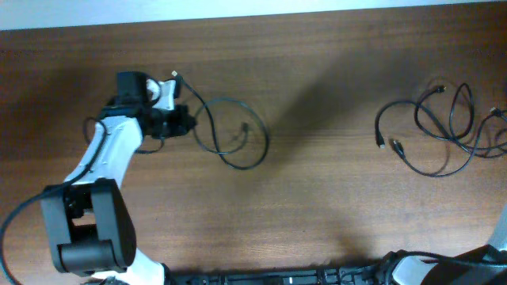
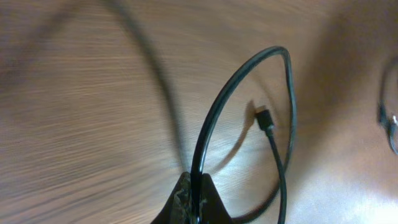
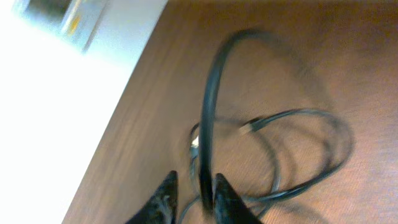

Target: Untangle cables

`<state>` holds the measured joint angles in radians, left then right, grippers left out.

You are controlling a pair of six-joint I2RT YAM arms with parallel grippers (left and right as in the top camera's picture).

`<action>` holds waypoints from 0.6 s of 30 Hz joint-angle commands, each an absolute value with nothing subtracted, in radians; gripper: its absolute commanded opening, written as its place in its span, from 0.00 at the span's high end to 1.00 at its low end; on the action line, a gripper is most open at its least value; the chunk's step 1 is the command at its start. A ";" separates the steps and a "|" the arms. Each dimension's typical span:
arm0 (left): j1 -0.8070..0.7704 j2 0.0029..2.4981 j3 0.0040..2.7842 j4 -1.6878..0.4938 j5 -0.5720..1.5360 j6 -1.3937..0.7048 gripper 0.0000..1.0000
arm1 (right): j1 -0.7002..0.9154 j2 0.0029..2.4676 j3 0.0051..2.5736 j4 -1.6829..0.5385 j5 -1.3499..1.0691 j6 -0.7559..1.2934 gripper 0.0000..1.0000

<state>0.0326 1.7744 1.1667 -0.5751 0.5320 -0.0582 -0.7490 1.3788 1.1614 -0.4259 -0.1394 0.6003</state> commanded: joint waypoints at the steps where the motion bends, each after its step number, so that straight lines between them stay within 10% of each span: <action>1: -0.122 1.748 1.162 -0.552 0.659 0.034 1.00 | -0.610 1.387 1.173 -0.495 -0.214 0.393 0.31; 5: -0.274 1.748 1.162 -0.508 0.659 0.063 1.00 | -0.497 1.399 1.172 -0.648 -0.211 0.370 0.14; 18: -0.319 1.506 1.162 -0.434 0.708 0.090 1.00 | 0.019 1.497 1.172 -0.947 -0.484 -0.146 0.12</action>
